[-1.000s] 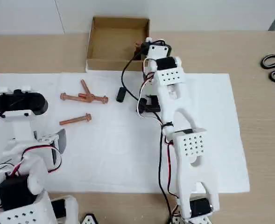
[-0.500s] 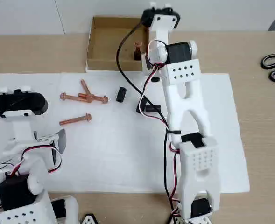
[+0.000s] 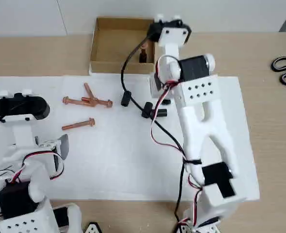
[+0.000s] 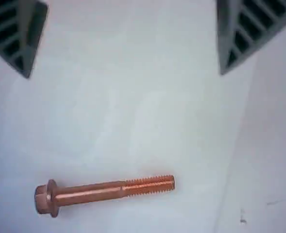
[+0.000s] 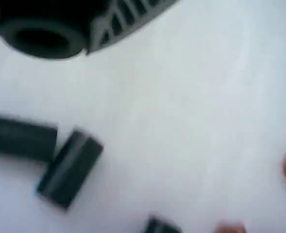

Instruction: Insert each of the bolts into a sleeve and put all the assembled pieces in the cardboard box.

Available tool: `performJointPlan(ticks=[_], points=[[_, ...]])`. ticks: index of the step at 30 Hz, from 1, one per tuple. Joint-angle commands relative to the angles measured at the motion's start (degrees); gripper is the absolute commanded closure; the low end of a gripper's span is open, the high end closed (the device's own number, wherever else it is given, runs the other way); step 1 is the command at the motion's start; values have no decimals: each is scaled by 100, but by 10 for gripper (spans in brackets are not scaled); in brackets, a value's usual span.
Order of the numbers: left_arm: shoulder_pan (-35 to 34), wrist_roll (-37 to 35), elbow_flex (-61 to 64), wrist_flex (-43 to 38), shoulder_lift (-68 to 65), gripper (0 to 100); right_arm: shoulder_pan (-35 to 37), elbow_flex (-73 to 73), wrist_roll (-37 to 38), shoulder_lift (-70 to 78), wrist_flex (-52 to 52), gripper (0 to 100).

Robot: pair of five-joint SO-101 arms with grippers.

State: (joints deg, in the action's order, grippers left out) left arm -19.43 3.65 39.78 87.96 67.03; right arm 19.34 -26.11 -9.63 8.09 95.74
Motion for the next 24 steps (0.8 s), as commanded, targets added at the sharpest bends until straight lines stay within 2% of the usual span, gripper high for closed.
performJointPlan(ticks=[1, 7, 24], points=[[-26, 0, -31, 18, 53, 764, 13, 615, -26, -312, -48, 991], [-26, 0, -31, 9, 53, 764, 48, 1380, -26, 259, -409, 991], [-26, 0, -31, 18, 53, 764, 48, 1371, -62, 1886, -409, 990]])
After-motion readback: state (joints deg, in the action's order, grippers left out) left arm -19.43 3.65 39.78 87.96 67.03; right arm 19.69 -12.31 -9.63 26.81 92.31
